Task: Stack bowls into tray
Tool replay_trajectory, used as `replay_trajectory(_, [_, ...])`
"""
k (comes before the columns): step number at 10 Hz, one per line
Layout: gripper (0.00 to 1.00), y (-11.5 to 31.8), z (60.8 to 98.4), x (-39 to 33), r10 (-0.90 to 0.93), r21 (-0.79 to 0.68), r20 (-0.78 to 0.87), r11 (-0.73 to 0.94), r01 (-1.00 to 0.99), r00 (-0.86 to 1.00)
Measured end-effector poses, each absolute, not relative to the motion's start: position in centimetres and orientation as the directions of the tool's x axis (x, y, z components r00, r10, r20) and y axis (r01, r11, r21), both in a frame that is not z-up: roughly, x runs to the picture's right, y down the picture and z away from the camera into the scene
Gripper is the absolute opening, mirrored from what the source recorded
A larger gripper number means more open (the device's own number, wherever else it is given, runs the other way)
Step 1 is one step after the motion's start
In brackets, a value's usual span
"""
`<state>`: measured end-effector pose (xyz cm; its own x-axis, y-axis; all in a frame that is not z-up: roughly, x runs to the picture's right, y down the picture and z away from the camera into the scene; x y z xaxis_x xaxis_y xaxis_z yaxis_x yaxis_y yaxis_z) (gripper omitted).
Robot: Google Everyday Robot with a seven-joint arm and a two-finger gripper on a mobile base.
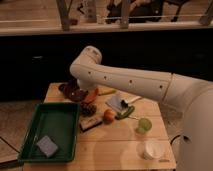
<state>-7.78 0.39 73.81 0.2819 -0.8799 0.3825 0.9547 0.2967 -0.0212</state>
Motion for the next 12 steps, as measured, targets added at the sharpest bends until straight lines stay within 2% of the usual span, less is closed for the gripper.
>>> replay_trajectory(7, [0.03,-3.2,75.9,-6.4,-0.866,-0.048,0.370,0.343,0.938,0.336])
replay_trajectory(12, [0.03,-4.0,77.4,-5.7,-0.856,-0.040,0.380,0.363,0.931,0.350])
